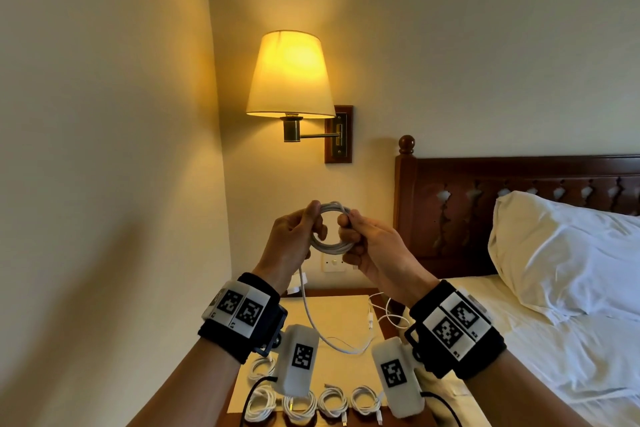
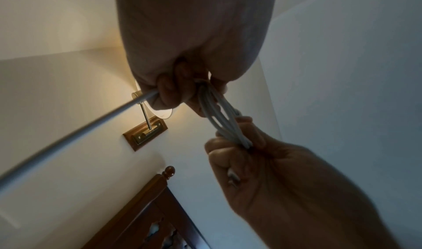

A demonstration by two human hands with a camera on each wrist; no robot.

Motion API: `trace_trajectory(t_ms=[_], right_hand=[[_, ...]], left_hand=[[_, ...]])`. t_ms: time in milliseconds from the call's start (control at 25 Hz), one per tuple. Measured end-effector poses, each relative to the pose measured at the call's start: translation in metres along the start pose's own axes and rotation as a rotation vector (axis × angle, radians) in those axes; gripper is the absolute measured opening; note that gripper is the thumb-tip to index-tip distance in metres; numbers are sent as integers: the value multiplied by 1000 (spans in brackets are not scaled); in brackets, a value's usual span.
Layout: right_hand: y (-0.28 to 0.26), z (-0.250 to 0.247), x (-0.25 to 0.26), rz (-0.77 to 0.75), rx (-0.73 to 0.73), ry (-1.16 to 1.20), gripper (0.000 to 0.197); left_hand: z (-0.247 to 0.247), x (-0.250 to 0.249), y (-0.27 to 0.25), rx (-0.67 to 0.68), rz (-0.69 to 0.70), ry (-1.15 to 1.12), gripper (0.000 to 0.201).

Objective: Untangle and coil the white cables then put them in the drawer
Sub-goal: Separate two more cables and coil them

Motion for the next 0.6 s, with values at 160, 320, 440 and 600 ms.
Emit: trace_trajectory(t_ms=[160, 320, 440, 600], right_hand=[[4, -11, 11, -57, -138, -86, 36], [4, -22, 26, -68, -197, -41, 39], [3, -24, 32, -97, -218, -43, 39], [5, -23, 28, -77, -225, -55, 39]], left_hand=[[-12, 16, 1, 45, 144, 6, 40], [-35, 58, -1, 31, 216, 224, 25], [-45, 102, -7, 134, 101, 540, 23], [-50, 111, -10, -5, -119, 435, 21]])
Point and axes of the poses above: each hand's wrist, its own y-axis towards the middle knuckle, its own z-axis out of the palm, x = y × z, the point moved 4 cm from there along y, towards the middle knuckle, and after that the axes turned 5 degrees about z, right-handed, at the moved point
